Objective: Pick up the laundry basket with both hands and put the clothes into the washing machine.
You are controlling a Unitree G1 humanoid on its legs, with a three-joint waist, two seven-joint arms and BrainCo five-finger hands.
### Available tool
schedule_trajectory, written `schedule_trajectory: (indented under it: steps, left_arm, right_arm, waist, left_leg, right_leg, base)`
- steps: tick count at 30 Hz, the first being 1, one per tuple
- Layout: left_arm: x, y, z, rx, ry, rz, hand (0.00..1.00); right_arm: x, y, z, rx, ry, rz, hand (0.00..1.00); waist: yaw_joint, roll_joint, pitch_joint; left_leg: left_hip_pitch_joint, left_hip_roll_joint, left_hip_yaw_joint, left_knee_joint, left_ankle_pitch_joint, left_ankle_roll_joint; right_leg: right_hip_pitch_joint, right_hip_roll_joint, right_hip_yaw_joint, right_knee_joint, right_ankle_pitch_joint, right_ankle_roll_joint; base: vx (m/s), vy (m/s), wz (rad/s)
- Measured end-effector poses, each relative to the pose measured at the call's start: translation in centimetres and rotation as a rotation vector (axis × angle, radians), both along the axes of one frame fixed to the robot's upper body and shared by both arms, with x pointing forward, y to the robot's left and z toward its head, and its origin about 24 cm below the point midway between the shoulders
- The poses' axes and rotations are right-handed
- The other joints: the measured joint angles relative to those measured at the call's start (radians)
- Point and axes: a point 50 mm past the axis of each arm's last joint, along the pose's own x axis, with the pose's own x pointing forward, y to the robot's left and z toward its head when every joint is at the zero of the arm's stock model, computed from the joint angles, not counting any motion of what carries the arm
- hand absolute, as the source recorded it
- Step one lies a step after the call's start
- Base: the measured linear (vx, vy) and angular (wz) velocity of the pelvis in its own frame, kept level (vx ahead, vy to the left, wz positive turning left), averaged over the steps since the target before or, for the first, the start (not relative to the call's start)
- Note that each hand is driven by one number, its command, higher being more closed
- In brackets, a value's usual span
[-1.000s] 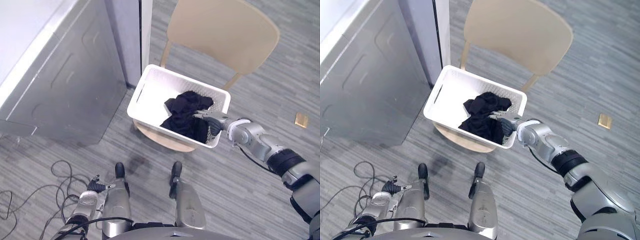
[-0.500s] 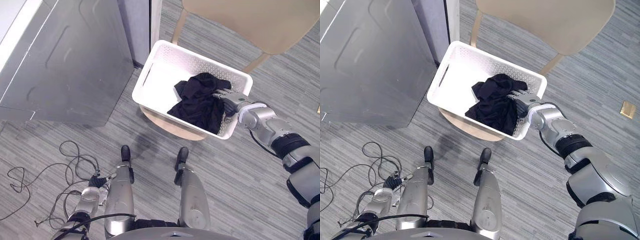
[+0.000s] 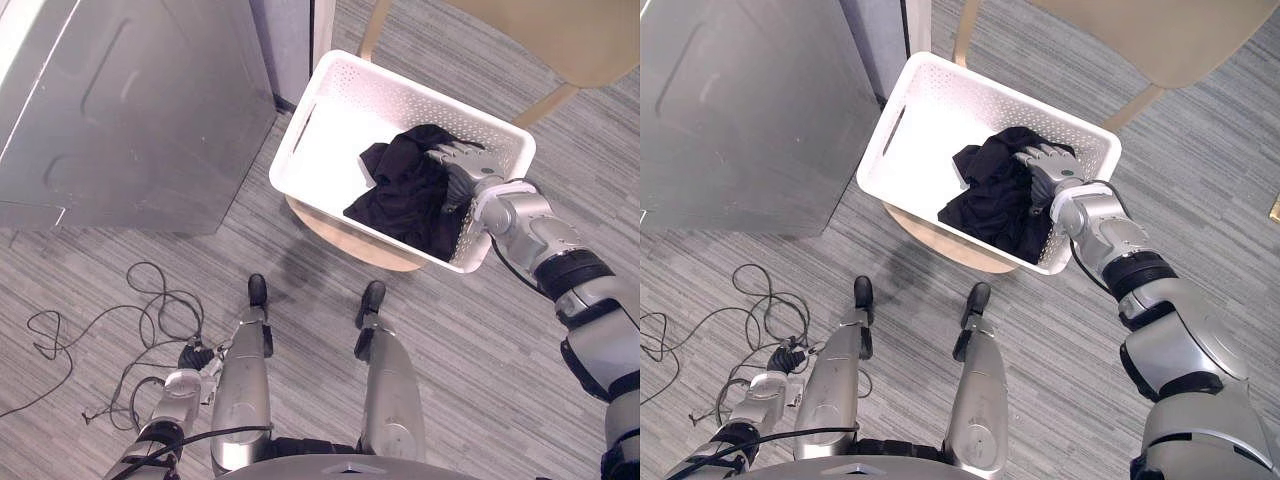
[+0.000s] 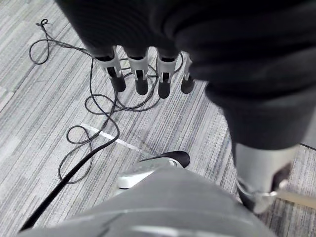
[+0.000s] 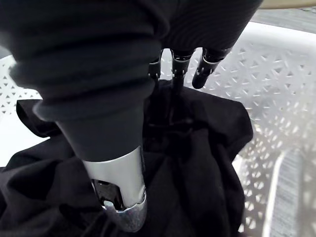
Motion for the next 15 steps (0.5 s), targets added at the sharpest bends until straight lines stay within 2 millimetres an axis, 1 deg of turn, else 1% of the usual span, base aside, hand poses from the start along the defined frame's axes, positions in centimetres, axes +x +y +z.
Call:
schedule_trajectory:
  steps: [2,5,6,9,15]
  left_arm:
    - [0.1,0.0,0.1,-0.013,-0.006,0.015,0.0]
    - [0.4,-0.1,0.4,-0.022,-0.03,0.02,0.0]
    - [0.7,-0.1,0.6,-0.029,-0.045,0.026,0.0]
    - [1.1,-0.1,1.0,-0.054,-0.073,0.054,0.0]
    - [1.5,0.0,1.3,-0.077,-0.1,0.083,0.0]
  right_arm:
    - [0.2,0.5,0.3,0.011,-0.012,0.007,0.0]
    - [0.3,0.6,0.7,0.032,-0.024,0.004,0.0]
    - [0.5,0.8,1.5,0.038,-0.042,0.006,0.0]
    - [0.7,1.1,2.5,0.051,-0.071,0.014,0.0]
    - [0.8,1.1,3.2,0.053,-0.092,0.009,0.0]
  waist:
    - [-0.003,0.0,0.0]
    - [0.0,0.003,-0.002]
    - [-0.001,0.003,-0.002]
    - [0.001,0.003,-0.002]
    - [-0.002,0.005,-0.003]
  left_leg:
    - [-0.012,0.0,-0.004,0.0,0.003,-0.001]
    - [-0.037,-0.003,-0.009,0.002,0.006,0.0]
    - [-0.063,-0.005,-0.01,0.006,0.009,0.002]
    - [-0.109,-0.005,-0.013,0.025,0.01,0.002]
    - [-0.176,-0.004,-0.016,0.058,0.007,0.004]
  right_leg:
    - [-0.008,-0.001,-0.004,0.001,0.0,0.0]
    - [-0.029,-0.006,-0.013,0.007,0.0,0.0]
    - [-0.055,-0.01,-0.014,0.014,0.0,0.0]
    - [-0.1,-0.013,-0.013,0.032,0.0,0.0]
    - [-0.155,-0.019,-0.015,0.054,-0.001,-0.001]
  base:
    - [0.0,-0.01,0.07]
    - [0.0,-0.012,0.09]
    - [-0.01,-0.01,0.08]
    - [-0.01,-0.014,0.03]
    - [-0.01,-0.018,0.04]
